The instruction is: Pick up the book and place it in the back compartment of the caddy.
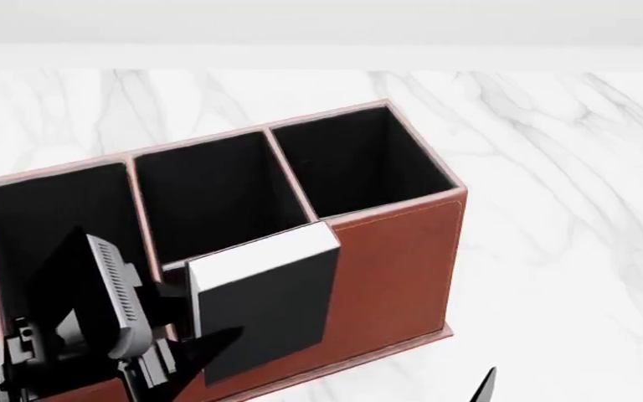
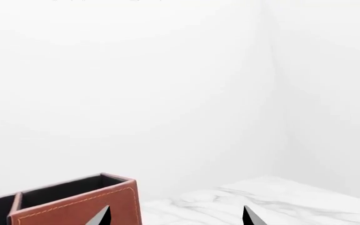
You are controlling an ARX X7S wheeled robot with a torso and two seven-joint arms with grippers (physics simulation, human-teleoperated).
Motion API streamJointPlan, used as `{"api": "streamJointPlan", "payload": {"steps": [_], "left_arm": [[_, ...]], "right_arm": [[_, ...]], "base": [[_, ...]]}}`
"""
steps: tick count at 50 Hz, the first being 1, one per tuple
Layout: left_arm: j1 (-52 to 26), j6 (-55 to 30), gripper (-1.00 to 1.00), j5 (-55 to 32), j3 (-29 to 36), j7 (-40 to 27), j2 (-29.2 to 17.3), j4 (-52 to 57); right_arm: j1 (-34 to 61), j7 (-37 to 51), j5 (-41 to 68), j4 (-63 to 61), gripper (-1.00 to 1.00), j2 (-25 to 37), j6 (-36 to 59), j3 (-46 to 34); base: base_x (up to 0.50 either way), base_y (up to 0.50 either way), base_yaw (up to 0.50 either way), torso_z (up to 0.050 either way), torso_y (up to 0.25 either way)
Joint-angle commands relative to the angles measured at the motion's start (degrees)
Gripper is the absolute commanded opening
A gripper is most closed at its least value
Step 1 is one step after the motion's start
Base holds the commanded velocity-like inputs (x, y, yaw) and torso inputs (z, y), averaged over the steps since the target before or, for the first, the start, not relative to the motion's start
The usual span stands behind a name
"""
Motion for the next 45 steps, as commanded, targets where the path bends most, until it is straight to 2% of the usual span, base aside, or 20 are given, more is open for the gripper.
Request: {"api": "streamJointPlan", "payload": {"steps": [1,7,32,45], "left_arm": [[-1.7,-1.3,-1.00,-3.6,-2.1,4.8,-0.3,0.4],[-2.2,-1.1,-1.00,-5.0,-2.5,9.0,-0.7,0.2],[-5.0,-4.6,-1.00,-5.3,-2.7,9.2,-0.3,-2.8],[-4.8,-2.3,-1.00,-5.8,-4.0,13.0,-0.4,-6.5]], "right_arm": [[-0.4,0.1,-0.1,-0.2,1.00,0.2,-0.7,0.0],[-0.2,0.1,0.1,0.0,1.00,0.2,-0.8,-0.1],[0.0,0.1,0.3,0.2,1.00,0.3,-0.7,-0.3],[0.3,0.2,0.4,0.8,1.00,0.2,-0.7,-0.5]], "base": [[0.00,0.00,0.00,0.000,0.010],[0.00,0.00,0.00,0.000,0.000],[0.00,0.00,0.00,0.000,0.001],[0.00,0.00,0.00,0.000,0.002]]}}
